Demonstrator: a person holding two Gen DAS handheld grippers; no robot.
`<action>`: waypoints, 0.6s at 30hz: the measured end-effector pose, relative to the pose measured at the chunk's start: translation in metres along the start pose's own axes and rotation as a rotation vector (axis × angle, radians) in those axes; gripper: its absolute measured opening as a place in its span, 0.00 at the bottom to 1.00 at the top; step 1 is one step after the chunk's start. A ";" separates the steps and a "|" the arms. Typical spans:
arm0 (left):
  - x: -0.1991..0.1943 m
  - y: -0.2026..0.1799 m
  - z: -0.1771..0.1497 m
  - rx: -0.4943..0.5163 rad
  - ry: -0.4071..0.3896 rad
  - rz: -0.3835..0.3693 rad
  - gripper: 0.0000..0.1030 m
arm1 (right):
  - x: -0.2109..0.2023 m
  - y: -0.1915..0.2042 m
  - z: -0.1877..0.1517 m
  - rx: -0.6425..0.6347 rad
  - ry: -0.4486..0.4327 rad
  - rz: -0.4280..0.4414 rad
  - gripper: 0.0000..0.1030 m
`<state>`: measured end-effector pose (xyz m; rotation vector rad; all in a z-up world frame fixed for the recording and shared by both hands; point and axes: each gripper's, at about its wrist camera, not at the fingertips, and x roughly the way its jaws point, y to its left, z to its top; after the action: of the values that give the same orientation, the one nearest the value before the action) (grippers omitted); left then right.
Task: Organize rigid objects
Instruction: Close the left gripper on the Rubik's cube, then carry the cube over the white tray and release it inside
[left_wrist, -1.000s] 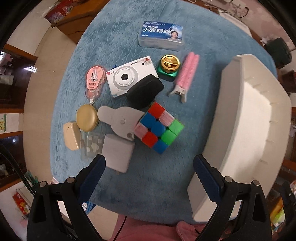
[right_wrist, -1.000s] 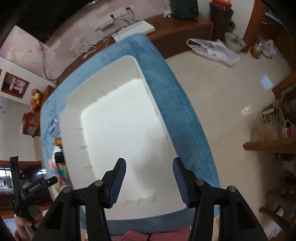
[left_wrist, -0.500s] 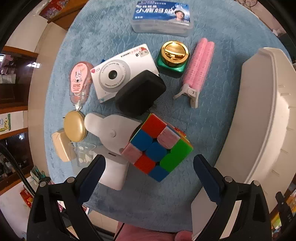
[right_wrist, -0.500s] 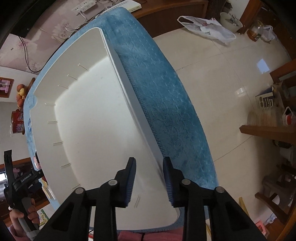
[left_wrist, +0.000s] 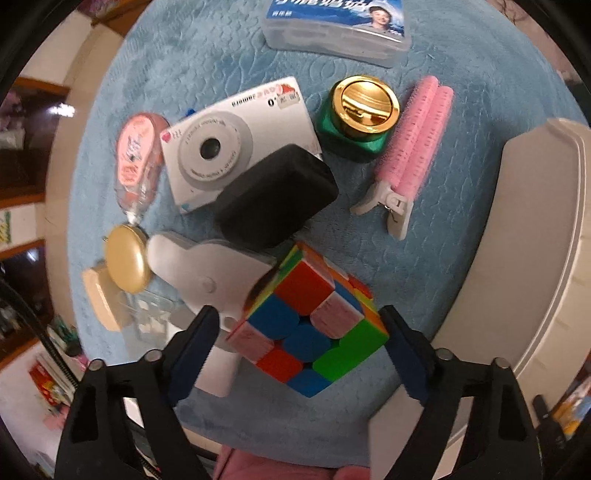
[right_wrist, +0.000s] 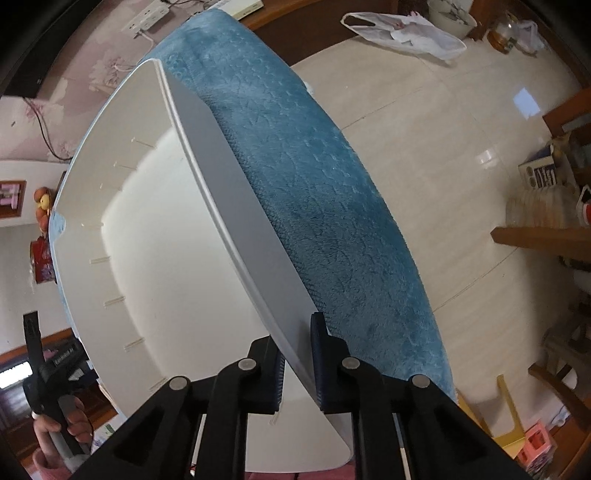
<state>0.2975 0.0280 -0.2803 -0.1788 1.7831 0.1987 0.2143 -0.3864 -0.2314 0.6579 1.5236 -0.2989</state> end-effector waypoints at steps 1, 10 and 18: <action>0.002 0.003 0.002 -0.014 0.011 -0.027 0.78 | 0.001 0.002 0.001 0.000 -0.001 -0.001 0.12; 0.005 0.008 0.006 -0.033 0.011 -0.052 0.77 | 0.002 0.005 -0.003 -0.003 0.020 0.008 0.12; -0.001 0.007 -0.031 -0.078 0.022 -0.031 0.77 | 0.007 0.008 -0.013 0.000 0.051 0.026 0.12</action>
<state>0.2670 0.0273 -0.2725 -0.2655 1.7940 0.2454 0.2088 -0.3714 -0.2354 0.6894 1.5625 -0.2635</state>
